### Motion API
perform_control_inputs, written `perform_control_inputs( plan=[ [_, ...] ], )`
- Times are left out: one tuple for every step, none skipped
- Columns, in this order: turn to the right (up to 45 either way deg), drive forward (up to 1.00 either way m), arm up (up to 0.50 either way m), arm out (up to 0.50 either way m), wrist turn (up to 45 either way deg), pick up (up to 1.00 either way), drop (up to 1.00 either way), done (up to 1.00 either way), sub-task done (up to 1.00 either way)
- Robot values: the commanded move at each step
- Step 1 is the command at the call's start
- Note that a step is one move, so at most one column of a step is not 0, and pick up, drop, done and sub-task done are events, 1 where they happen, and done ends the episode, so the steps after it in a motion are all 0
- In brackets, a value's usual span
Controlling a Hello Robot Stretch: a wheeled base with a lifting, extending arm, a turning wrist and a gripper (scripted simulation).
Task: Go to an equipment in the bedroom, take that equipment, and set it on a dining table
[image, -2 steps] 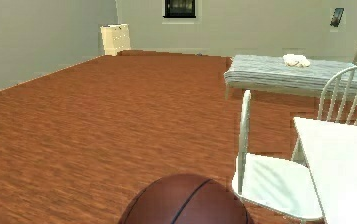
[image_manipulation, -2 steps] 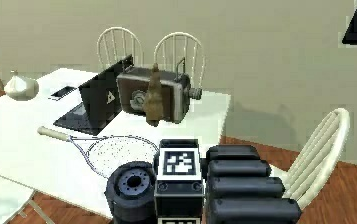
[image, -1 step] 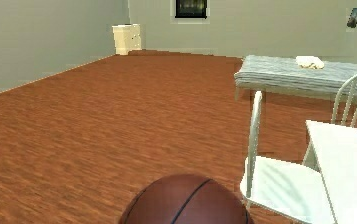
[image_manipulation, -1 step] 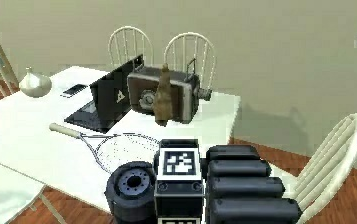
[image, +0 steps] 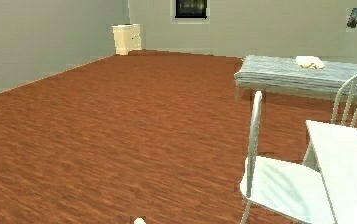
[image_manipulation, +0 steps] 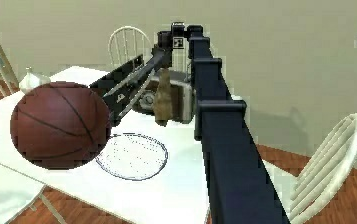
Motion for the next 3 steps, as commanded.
perform_control_inputs(
  plan=[
    [0.0,0.00,0.00,0.00,39.0,0.00,0.00,0.00,0.00],
    [0.0,0.00,-0.02,0.00,0.0,0.00,0.00,0.00,0.00],
    [0.0,0.00,-0.32,0.00,0.0,0.00,0.00,0.00,0.00]
  ],
)
